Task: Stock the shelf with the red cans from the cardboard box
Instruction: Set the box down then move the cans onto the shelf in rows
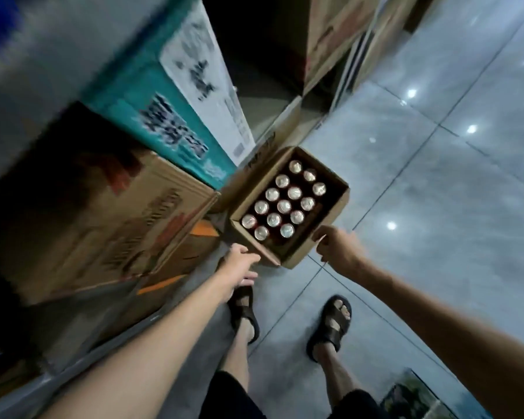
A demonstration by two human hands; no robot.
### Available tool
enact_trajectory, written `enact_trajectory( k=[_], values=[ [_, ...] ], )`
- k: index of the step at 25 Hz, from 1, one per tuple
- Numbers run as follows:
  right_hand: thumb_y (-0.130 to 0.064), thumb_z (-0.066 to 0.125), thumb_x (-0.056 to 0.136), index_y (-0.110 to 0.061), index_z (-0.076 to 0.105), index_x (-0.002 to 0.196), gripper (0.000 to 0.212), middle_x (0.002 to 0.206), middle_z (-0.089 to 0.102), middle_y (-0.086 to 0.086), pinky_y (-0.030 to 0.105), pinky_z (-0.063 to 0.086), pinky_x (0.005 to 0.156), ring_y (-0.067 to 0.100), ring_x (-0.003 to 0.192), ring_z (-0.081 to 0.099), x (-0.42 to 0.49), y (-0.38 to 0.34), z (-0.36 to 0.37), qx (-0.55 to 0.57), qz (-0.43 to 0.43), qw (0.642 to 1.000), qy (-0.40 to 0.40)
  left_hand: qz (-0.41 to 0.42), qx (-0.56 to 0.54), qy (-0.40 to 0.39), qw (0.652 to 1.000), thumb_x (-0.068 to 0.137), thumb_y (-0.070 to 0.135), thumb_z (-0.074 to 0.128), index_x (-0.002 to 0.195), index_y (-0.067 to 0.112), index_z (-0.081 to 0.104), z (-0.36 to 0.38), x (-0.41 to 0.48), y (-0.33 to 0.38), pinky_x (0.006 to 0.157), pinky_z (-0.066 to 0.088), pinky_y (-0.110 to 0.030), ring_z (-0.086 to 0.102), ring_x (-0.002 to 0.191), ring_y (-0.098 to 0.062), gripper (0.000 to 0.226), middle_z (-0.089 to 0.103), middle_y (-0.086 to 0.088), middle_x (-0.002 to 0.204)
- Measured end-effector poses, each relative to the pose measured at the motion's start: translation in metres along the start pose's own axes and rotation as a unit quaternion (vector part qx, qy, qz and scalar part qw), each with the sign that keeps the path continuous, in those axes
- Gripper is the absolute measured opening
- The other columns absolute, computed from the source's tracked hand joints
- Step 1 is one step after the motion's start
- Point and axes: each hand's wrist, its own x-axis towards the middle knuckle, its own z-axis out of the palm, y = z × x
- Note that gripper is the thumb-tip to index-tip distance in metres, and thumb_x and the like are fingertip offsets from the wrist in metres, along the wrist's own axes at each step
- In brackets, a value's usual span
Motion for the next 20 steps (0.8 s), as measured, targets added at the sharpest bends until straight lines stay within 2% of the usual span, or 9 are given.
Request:
enact_trajectory(
  k=[2, 4, 5, 7, 9, 12, 15, 18, 20],
  values=[
    [-0.008, 0.059, 0.085, -0.008, 0.063, 0.112, 0.028, 0.106, 0.069, 0.018, 0.041, 0.053, 0.081, 0.036, 0.096, 0.066, 0.061, 0.045, 0.047, -0.051, -0.011, 0.999, -0.010, -0.023, -0.016, 0.018, 0.999, 0.095, 0.023, 0.056, 0.148, 0.012, 0.022, 0.023, 0.091, -0.015, 0.070, 0.054, -0.035, 0.061, 0.096, -0.033, 0.063, 0.048, -0.019, 0.135],
    [-0.021, 0.062, 0.086, -0.009, 0.051, 0.124, 0.041, 0.114, 0.061, 0.017, 0.038, 0.050, 0.079, 0.037, 0.101, 0.061, 0.127, 0.084, 0.104, -0.085, -0.028, 0.996, -0.021, -0.039, -0.034, 0.030, 0.998, 0.095, 0.034, 0.056, 0.153, 0.015, 0.009, 0.046, 0.181, -0.033, 0.084, 0.053, -0.040, 0.058, 0.108, -0.034, 0.077, 0.044, -0.015, 0.141],
    [-0.027, 0.062, 0.085, -0.013, 0.045, 0.130, 0.050, 0.118, 0.056, 0.015, 0.037, 0.047, 0.077, 0.036, 0.103, 0.058, 0.157, 0.101, 0.130, -0.100, -0.034, 0.994, -0.020, -0.048, -0.047, 0.031, 0.997, 0.095, 0.039, 0.055, 0.154, 0.017, 0.010, 0.058, 0.221, -0.042, 0.090, 0.051, -0.041, 0.055, 0.115, -0.034, 0.078, 0.043, -0.012, 0.142],
    [-0.035, 0.067, 0.082, -0.021, 0.037, 0.140, 0.066, 0.130, 0.048, 0.010, 0.038, 0.045, 0.077, 0.034, 0.109, 0.054, 0.212, 0.124, 0.177, -0.164, -0.054, 0.985, 0.002, -0.053, -0.065, 0.046, 0.995, 0.095, 0.041, 0.054, 0.151, 0.017, 0.022, 0.077, 0.291, -0.061, 0.092, 0.048, -0.038, 0.051, 0.121, -0.031, 0.069, 0.045, -0.009, 0.142],
    [-0.038, 0.070, 0.080, -0.024, 0.033, 0.143, 0.075, 0.138, 0.042, 0.007, 0.039, 0.046, 0.077, 0.034, 0.113, 0.052, 0.254, 0.139, 0.215, -0.232, -0.075, 0.970, 0.012, -0.043, -0.063, 0.118, 0.990, 0.096, 0.028, 0.053, 0.148, 0.013, 0.028, 0.087, 0.340, -0.080, 0.101, 0.046, -0.041, 0.049, 0.127, -0.029, 0.060, 0.044, -0.010, 0.145],
    [-0.029, 0.061, 0.089, -0.016, 0.035, 0.140, 0.059, 0.135, 0.040, 0.010, 0.037, 0.041, 0.064, 0.034, 0.107, 0.056, 0.296, 0.152, 0.256, -0.301, -0.061, 0.951, 0.027, -0.052, -0.090, 0.255, 0.961, 0.100, 0.024, 0.032, 0.144, 0.008, 0.032, 0.099, 0.379, -0.097, 0.110, 0.039, -0.043, 0.048, 0.129, -0.037, 0.047, 0.045, -0.020, 0.145],
    [-0.012, 0.043, 0.097, -0.005, 0.043, 0.123, 0.027, 0.120, 0.046, 0.013, 0.033, 0.033, 0.051, 0.032, 0.088, 0.062, 0.319, 0.155, 0.278, -0.342, -0.094, 0.932, 0.078, -0.013, -0.028, 0.302, 0.953, 0.097, 0.016, 0.034, 0.138, 0.004, 0.027, 0.110, 0.386, -0.101, 0.097, 0.043, -0.042, 0.056, 0.117, -0.042, 0.043, 0.053, -0.025, 0.134],
    [-0.010, 0.047, 0.092, -0.005, 0.044, 0.116, 0.024, 0.112, 0.054, 0.011, 0.033, 0.032, 0.050, 0.029, 0.081, 0.063, 0.323, 0.153, 0.278, -0.349, -0.117, 0.928, 0.062, 0.009, 0.013, 0.309, 0.951, 0.094, 0.007, 0.038, 0.132, 0.004, 0.023, 0.110, 0.386, -0.101, 0.093, 0.046, -0.044, 0.058, 0.112, -0.044, 0.041, 0.055, -0.027, 0.129],
    [-0.023, 0.061, 0.081, -0.009, 0.044, 0.111, 0.037, 0.108, 0.057, 0.009, 0.032, 0.033, 0.053, 0.030, 0.080, 0.064, 0.314, 0.155, 0.270, -0.271, -0.093, 0.955, 0.073, 0.001, 0.029, 0.303, 0.953, 0.094, 0.008, 0.039, 0.133, 0.004, 0.022, 0.109, 0.386, -0.100, 0.094, 0.046, -0.045, 0.057, 0.113, -0.045, 0.042, 0.054, -0.027, 0.130]
  ],
)
